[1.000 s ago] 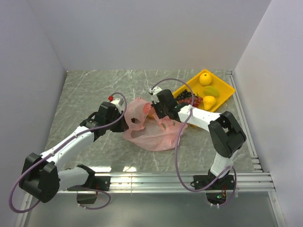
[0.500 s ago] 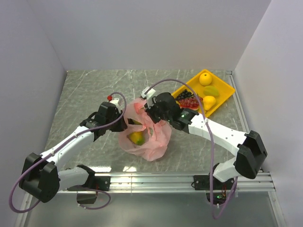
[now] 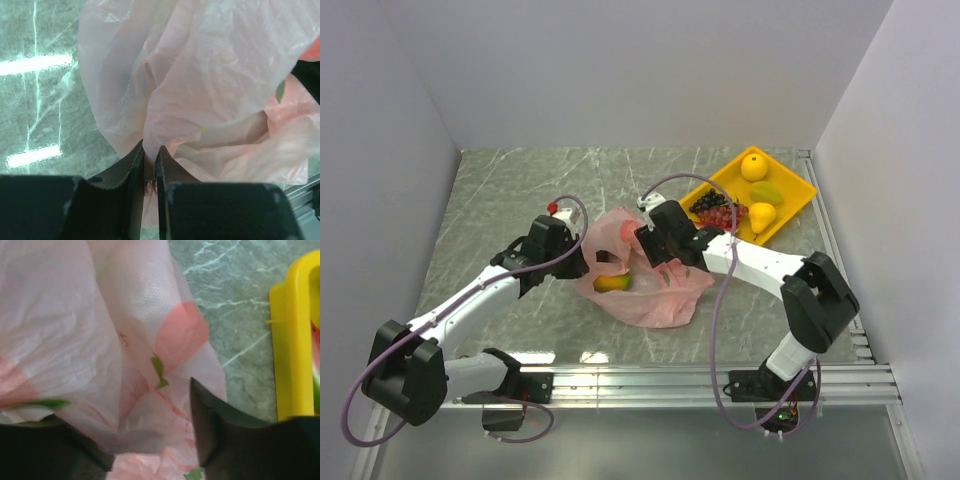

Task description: Untie the knot of the plastic bag and take out the fruit

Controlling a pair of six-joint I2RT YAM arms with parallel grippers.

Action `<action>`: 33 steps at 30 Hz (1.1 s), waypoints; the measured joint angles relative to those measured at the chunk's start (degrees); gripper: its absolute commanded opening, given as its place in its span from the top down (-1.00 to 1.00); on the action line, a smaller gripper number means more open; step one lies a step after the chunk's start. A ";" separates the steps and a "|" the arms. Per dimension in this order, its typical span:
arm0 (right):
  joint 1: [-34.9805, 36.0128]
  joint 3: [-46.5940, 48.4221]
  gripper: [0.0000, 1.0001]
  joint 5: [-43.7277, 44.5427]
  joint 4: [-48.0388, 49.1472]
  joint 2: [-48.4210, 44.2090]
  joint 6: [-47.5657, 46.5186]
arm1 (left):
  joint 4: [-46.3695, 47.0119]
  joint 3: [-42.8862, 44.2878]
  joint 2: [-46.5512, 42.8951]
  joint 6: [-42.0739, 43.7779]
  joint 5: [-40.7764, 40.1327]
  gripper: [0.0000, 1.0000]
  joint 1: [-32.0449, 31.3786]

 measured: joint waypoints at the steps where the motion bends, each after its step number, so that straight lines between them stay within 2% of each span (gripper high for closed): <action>1: 0.42 -0.04 -0.41 0.52 -0.33 -0.85 0.17 | -0.02 0.00 0.37 -0.02 0.00 0.64 0.00; 4: 2.43 -0.11 -0.49 2.36 -1.22 -6.27 0.31 | -0.17 0.00 1.75 -0.04 0.02 0.64 0.02; 9: 7.48 -0.09 -0.49 1.55 -0.15 -16.55 -1.09 | -0.33 0.00 2.40 -0.28 -0.04 0.67 0.11; 12: 9.73 -0.09 -0.44 -1.22 1.18 -18.86 -2.67 | -0.35 0.00 2.36 -0.52 -0.22 0.71 0.11; 17: 12.28 -0.59 -0.44 -6.10 3.56 -13.60 -3.06 | -0.33 0.00 1.05 -0.96 -1.51 0.78 0.11; 19: 13.11 -2.05 -0.50 -6.62 5.35 -10.64 -2.78 | -0.24 0.00 0.04 -1.33 -2.01 0.81 0.13; 21: 13.94 -4.04 -0.73 -7.17 7.04 -7.63 -1.79 | -0.07 0.00 -1.16 -1.70 -2.32 0.81 0.15; 23: 14.56 -5.84 -0.86 -7.23 8.87 -5.18 -1.16 | 0.24 0.00 -1.95 -1.84 -2.58 0.81 0.15; 33: 14.86 -5.07 -0.89 -7.26 16.87 4.22 -0.04 | 0.55 0.00 -2.21 -1.97 -2.36 0.81 0.15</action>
